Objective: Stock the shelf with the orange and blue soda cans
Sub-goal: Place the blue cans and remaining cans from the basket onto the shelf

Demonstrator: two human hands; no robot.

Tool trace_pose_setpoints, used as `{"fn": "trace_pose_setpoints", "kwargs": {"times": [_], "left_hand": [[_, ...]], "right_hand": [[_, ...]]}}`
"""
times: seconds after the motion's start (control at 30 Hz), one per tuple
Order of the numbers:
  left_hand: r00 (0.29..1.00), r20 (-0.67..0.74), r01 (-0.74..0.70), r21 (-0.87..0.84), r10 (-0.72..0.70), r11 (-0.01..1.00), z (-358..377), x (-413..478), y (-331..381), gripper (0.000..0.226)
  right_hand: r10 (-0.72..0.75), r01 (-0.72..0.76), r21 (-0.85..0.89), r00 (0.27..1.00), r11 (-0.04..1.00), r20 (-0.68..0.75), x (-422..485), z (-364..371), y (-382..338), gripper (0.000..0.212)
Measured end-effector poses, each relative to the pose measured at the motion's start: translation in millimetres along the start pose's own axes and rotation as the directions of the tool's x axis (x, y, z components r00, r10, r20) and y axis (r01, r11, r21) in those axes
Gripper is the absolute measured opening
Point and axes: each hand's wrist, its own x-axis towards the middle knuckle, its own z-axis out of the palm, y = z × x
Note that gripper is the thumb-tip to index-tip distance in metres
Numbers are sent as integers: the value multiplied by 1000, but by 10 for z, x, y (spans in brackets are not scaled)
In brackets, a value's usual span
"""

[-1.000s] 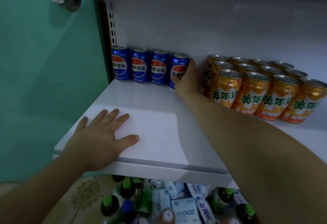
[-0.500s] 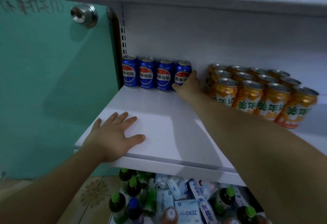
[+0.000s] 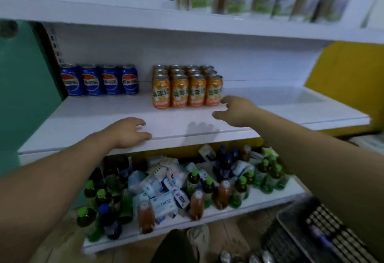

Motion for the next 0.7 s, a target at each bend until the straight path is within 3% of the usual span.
{"fn": "trace_pose_setpoints", "kwargs": {"times": [0.1, 0.2, 0.3, 0.5, 0.7], "left_hand": [[966, 12, -257, -31, 257, 966, 296, -102, 981, 64], [875, 110, -472, -22, 471, 882, 714, -272, 1826, 64], [768, 227, -612, -10, 598, 790, 1187, -451, 2562, 66], [596, 466, -737, -6, 654, 676, 2053, -657, 3574, 72], [540, 569, -751, -8, 621, 660, 2765, -451, 4090, 73]], "right_hand": [[157, -158, -1, 987, 988, -17, -394, -43, 735, 72], [310, -310, 9, 951, 951, -21, -837, -26, 1364, 74], [446, -445, 34, 894, 895, -37, -1280, -15, 1903, 70], [648, -643, 92, 760, 760, -48, -2128, 83, 2875, 66], [782, -780, 100, 623, 618, 27, -2581, 385, 3750, 68]]}}
